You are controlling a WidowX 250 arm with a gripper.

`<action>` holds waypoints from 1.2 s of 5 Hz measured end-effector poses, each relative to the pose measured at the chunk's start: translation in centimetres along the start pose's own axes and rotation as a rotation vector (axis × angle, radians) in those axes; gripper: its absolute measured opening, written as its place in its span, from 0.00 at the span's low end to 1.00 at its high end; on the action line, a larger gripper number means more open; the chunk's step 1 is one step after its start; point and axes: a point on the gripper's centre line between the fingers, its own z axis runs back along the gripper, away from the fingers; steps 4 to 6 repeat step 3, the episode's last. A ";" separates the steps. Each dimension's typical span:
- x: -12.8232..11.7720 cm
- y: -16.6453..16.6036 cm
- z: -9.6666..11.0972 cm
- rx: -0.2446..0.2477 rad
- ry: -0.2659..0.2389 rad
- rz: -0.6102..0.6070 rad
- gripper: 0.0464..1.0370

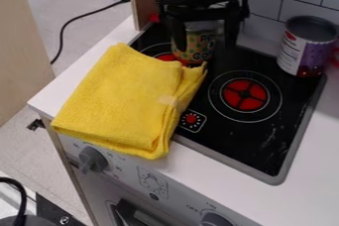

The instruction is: Move the can to the upper left of burner

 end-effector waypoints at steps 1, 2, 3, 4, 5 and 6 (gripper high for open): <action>-2.8 -1.3 0.0 0.011 -0.017 -0.098 0.96; -4.2 -0.1 1.0 0.001 -0.036 -0.185 0.96; -3.9 1.9 1.3 0.039 -0.012 -0.165 0.96; -3.9 1.9 1.3 0.039 -0.012 -0.165 0.96; -3.9 1.9 1.3 0.039 -0.012 -0.165 0.96; -3.9 1.9 1.3 0.039 -0.012 -0.165 0.96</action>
